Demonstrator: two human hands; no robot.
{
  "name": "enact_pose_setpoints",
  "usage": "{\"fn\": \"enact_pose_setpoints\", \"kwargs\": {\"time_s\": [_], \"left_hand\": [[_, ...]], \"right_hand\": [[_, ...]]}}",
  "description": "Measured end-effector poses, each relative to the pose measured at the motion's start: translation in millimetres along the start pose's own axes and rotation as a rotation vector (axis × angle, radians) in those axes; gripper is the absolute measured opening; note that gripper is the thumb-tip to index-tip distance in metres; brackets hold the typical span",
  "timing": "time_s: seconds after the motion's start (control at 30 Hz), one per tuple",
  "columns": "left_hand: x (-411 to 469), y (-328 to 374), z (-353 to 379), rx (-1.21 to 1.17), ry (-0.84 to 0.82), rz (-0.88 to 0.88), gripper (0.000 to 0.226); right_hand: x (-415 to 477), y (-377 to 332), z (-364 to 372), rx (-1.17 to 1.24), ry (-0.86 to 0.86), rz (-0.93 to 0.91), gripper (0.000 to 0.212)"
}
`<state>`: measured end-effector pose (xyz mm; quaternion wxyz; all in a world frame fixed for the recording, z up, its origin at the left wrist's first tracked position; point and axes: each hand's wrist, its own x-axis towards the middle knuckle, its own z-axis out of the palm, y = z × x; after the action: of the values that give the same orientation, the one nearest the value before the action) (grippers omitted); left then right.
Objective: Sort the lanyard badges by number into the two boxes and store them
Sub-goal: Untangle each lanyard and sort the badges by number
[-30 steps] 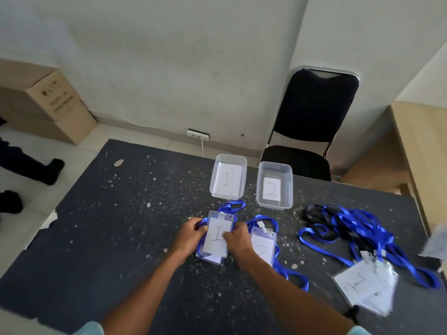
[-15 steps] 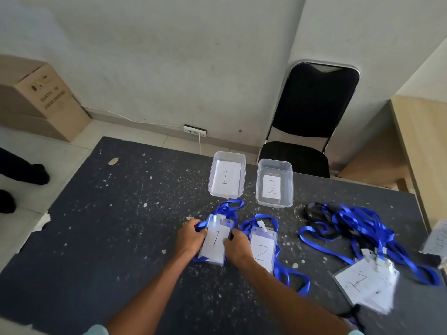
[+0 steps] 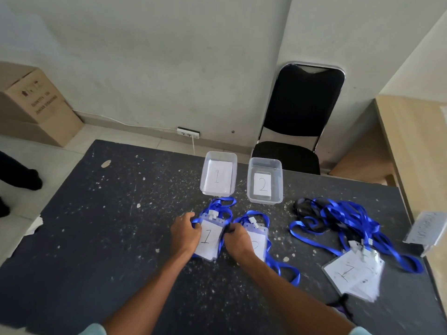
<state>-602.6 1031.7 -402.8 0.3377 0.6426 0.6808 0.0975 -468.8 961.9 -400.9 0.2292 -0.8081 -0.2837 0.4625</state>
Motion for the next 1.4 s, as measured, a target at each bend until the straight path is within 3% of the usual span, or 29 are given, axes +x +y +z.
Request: {"fn": "enact_pose_setpoints", "kwargs": {"time_s": [0.17, 0.37, 0.47, 0.57, 0.63, 0.7, 0.77, 0.87, 1.0, 1.1, 1.2, 1.4], "left_hand": [[-26.5, 38.4, 19.6, 0.012, 0.166, 0.319, 0.03], [-78.2, 83.2, 78.8, -0.159, -0.116, 0.435, 0.023], [-110.5, 101.0, 112.1, -0.147, -0.309, 0.48, 0.023], [-137.1, 114.2, 143.7, -0.093, -0.411, 0.513, 0.021], [-149.2, 123.3, 161.6, -0.06, -0.444, 0.519, 0.022], [-157.4, 133.5, 176.4, -0.023, -0.471, 0.527, 0.023], [-162.6, 144.0, 188.7, 0.01, -0.49, 0.53, 0.025], [-166.6, 159.3, 202.7, 0.04, -0.516, 0.52, 0.029], [-166.8, 174.3, 217.2, 0.069, -0.522, 0.52, 0.035], [-165.1, 180.3, 226.3, 0.121, -0.513, 0.527, 0.037], [-164.3, 182.1, 233.4, 0.136, -0.502, 0.513, 0.035], [-162.3, 176.1, 227.0, 0.074, -0.546, 0.433, 0.023]], "right_hand": [[-15.5, 11.9, -31.5, 0.114, 0.094, -0.06, 0.01], [-37.9, 58.0, -99.3, 0.05, 0.194, -0.085, 0.018], [-49.2, 104.5, -128.1, -0.191, 0.18, -0.088, 0.02], [-72.7, 148.0, -153.1, -0.488, 0.061, -0.183, 0.025], [-89.9, 176.3, -166.4, -0.577, -0.122, -0.274, 0.049], [-103.2, 202.8, -173.4, -0.839, -0.264, -0.333, 0.074], [-113.4, 222.8, -172.7, -0.957, -0.219, -0.406, 0.065], [-125.5, 239.4, -176.4, -0.756, 0.021, -0.412, 0.047], [-131.0, 256.7, -197.4, -0.264, 0.249, -0.15, 0.026], [-116.4, 264.1, -212.6, -0.075, 0.403, 0.017, 0.02], [-99.5, 262.0, -218.9, 0.043, 0.39, 0.092, 0.026], [-89.8, 256.0, -209.3, -0.02, 0.327, -0.02, 0.035]]}}
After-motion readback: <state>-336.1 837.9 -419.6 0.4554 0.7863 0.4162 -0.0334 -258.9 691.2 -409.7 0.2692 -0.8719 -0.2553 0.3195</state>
